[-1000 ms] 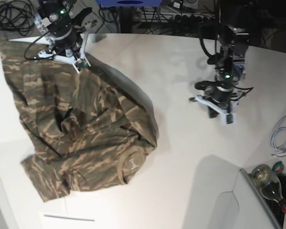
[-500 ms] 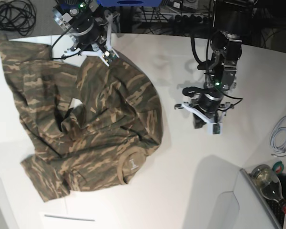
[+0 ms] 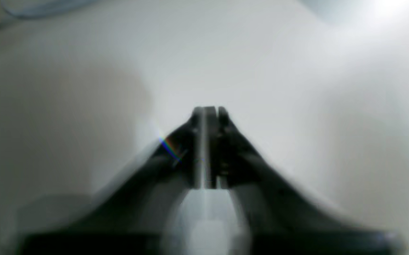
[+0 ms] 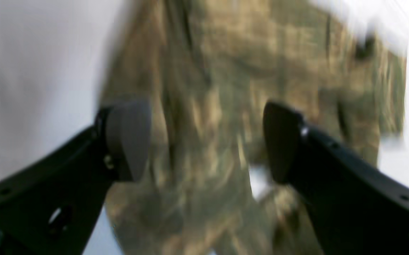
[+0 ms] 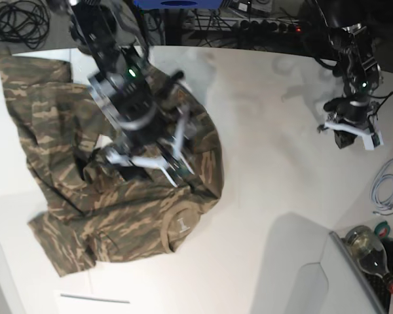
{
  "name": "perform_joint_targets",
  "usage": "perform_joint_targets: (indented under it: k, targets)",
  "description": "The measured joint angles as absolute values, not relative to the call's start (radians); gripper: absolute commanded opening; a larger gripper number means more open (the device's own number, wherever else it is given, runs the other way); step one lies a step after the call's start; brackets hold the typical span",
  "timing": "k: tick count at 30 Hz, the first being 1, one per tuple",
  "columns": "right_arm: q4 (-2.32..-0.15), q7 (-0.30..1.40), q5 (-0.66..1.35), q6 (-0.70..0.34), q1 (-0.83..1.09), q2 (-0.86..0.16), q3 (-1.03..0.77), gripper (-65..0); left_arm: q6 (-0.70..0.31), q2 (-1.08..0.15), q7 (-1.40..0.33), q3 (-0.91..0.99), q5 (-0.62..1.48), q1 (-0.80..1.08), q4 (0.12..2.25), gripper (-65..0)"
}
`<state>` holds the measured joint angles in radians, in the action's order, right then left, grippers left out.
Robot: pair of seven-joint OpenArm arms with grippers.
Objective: Layout the t-shirt on the table in an organized manner, then fold the t-shirt properly
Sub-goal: 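Reach the right gripper into the shirt center and grasp the fabric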
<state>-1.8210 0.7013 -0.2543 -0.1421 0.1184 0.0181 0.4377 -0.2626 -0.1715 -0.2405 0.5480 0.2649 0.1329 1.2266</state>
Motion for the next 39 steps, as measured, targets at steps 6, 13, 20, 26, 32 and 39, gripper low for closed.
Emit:
perform_joint_targets:
  k: [6, 13, 20, 26, 32, 39]
  targets:
    - [-1.386, 0.709, -0.265, -0.135, -0.121, 0.118, 0.526, -18.0, -0.267, -0.167, -0.243, 0.548, 0.266, 0.175, 1.252, -43.6]
    - [-1.079, 0.601, -0.258, -0.135, -0.275, 0.136, 0.592, -18.0, -0.263, -0.172, -0.237, 0.550, 0.263, 0.192, 1.265, -43.6]
    - [-0.855, 0.575, -0.001, -0.134, -0.363, 0.132, 0.594, -31.8, -0.263, -0.172, -0.237, 0.549, 0.263, 0.189, 1.261, -43.6]
    - [-0.960, 0.599, 0.015, -0.132, -0.329, 0.131, 0.594, -63.0, -0.263, -0.171, -0.236, 0.546, 0.263, 0.184, 1.261, -43.6]
    - [-1.276, 0.765, 0.012, -0.136, -0.298, 0.124, 0.599, -65.0, -0.263, -0.172, -0.237, 0.548, 0.263, 0.182, 1.260, -43.6]
    - [-1.610, 0.833, 0.019, -0.141, -0.292, 0.060, 0.600, -65.0, -0.263, -0.172, -0.236, 0.541, 0.263, 0.187, 1.259, -43.6]
